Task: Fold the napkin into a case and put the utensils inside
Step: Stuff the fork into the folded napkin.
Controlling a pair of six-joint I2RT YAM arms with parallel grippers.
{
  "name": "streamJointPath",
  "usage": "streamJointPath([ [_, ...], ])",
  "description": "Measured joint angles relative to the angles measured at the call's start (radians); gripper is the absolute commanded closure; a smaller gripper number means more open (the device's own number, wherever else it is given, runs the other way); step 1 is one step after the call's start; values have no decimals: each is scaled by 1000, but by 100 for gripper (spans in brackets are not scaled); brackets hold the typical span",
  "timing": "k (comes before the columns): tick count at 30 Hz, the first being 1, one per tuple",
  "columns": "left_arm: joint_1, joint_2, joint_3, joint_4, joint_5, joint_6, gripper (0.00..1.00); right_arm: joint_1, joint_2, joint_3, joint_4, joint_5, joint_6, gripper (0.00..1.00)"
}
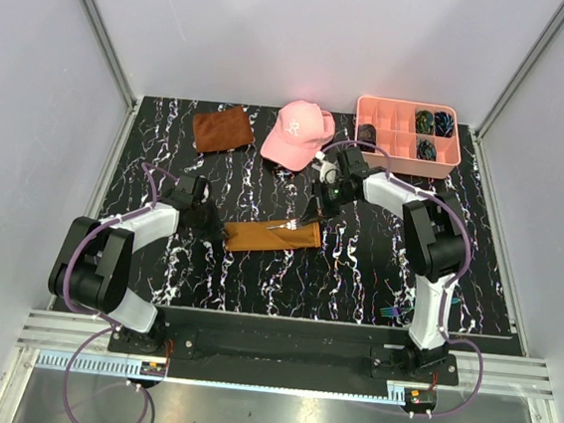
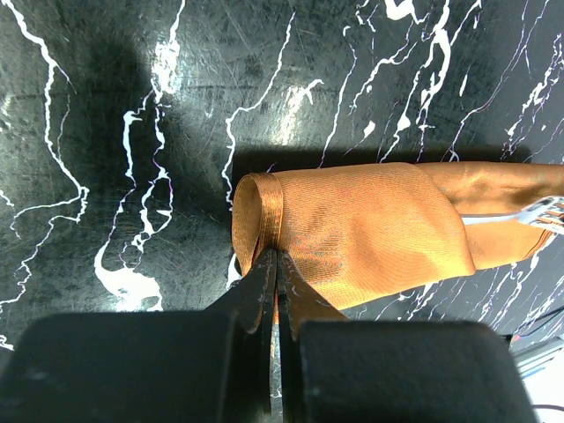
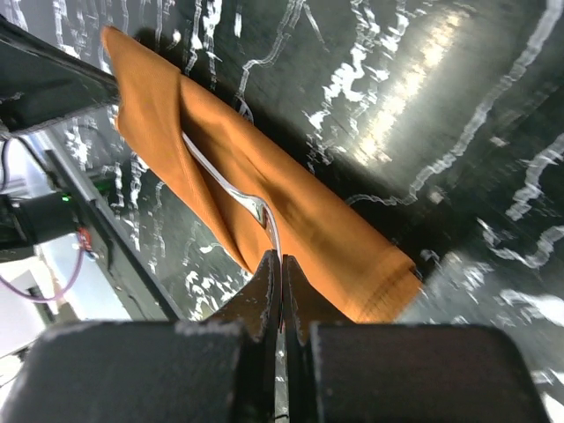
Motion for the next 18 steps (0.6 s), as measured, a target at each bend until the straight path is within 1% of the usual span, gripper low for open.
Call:
streamJointPath([
  [5, 0, 0, -6, 8, 0, 0, 100, 15, 27, -15, 78, -19, 72, 100],
  [7, 0, 0, -8, 8, 0, 0, 100, 15, 36, -17, 98, -20, 95, 98],
  [8, -1, 0, -8, 8, 0, 0, 100, 16, 41, -17, 106, -23, 102, 92],
  [11, -1, -1, -8, 9, 0, 0, 100, 16, 45, -25, 132, -25, 127, 83],
  [12, -1, -2, -8, 9, 0, 0, 100, 17, 45, -27, 138, -25, 134, 77],
  [14, -1, -9, -11, 9, 1, -1, 100, 17, 45, -32, 145, -16, 148, 69],
  [15, -1, -19, -14, 8, 2, -2, 98, 17, 45, -32, 147, -13, 154, 59],
  [16, -2, -29, -17, 8, 5, -5, 89, 17, 45, -32, 148, -10, 157, 54],
  [17, -2, -42, -20, 8, 7, -8, 85, 17, 43, -32, 148, -4, 165, 37],
  [18, -3, -59, -22, 7, 10, -11, 80, 17, 39, -32, 145, 14, 168, 1],
])
